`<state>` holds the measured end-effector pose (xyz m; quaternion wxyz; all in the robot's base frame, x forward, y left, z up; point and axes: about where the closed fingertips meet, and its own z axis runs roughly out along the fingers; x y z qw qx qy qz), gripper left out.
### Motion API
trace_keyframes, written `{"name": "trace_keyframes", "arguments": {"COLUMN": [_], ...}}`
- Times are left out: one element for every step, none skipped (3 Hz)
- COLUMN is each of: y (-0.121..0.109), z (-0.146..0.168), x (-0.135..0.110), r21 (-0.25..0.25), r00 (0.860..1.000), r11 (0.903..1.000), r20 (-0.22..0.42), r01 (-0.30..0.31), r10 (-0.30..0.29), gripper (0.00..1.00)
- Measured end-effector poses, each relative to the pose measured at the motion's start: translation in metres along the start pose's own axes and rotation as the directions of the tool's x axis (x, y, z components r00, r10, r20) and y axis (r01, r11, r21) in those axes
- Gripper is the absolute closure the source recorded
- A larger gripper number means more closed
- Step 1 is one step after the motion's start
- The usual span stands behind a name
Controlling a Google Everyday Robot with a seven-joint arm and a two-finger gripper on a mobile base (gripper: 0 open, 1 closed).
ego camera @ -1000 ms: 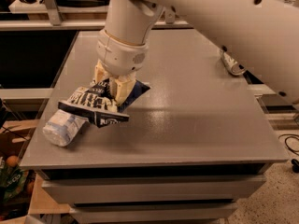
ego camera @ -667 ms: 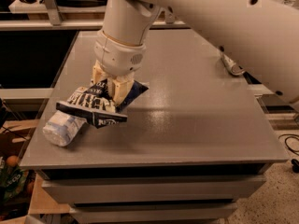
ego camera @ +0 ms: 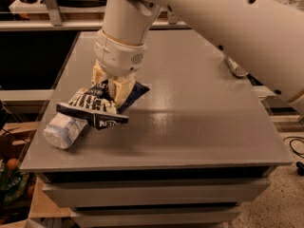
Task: Move blue chip bag near blue plastic bottle
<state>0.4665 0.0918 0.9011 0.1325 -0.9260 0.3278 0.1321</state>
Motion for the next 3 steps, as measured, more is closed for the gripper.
{"name": "trace_keyframes", "arguments": {"y": [0.0001,-0.0016,-0.0031], "z": [-0.0012,-0.0043,-0.0055], "x": [0.0019,0.0048,0.0055], "r21": [-0.002,-0.001,0.001], "r00": [1.000,1.000,1.000], "r11": [1.0000,1.0000,1.0000], "r20": [0.001,0.001,0.002], "r01": [0.001,0.003,0.004], "r10": [-0.001,-0.003,-0.004], "gripper": [0.14,0.00,0.00]}}
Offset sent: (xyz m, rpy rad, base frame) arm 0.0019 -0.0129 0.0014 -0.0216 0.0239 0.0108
